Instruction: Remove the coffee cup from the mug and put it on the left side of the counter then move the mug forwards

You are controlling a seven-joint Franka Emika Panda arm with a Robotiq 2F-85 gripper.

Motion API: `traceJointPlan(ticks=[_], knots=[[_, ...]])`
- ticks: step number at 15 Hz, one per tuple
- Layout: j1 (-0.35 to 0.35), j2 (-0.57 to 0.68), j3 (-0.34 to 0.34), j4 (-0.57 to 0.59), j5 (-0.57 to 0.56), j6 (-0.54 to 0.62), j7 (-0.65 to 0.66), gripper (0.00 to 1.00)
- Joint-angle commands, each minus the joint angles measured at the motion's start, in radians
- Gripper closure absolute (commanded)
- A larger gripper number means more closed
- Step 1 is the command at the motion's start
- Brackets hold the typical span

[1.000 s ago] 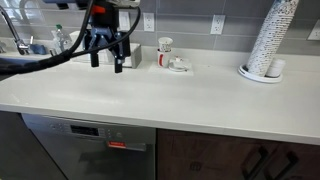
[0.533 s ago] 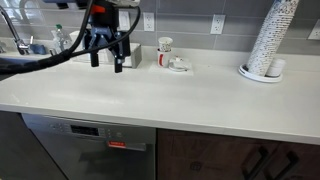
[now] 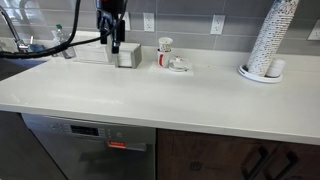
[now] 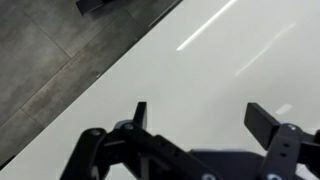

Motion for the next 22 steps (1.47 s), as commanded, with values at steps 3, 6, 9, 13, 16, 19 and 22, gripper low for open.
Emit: traceJointPlan(ticks=[3, 6, 9, 13, 16, 19, 22], knots=[[-0.007, 0.204, 0.006, 0.244, 0.166, 0.005, 0.248, 0.00], [-0.010, 0.285, 0.003, 0.327, 0.232, 0.067, 0.371, 0.00], [-0.002, 0.349, 0.004, 0.381, 0.270, 0.181, 0.500, 0.00], [0.020, 0.420, 0.001, 0.437, 0.251, 0.352, 0.700, 0.00], [0.007, 0.404, 0.015, 0.419, 0.243, 0.339, 0.669, 0.00], [0.008, 0.411, 0.015, 0.428, 0.243, 0.342, 0.684, 0.00], [0.029, 0.453, 0.003, 0.474, 0.232, 0.369, 0.809, 0.00]])
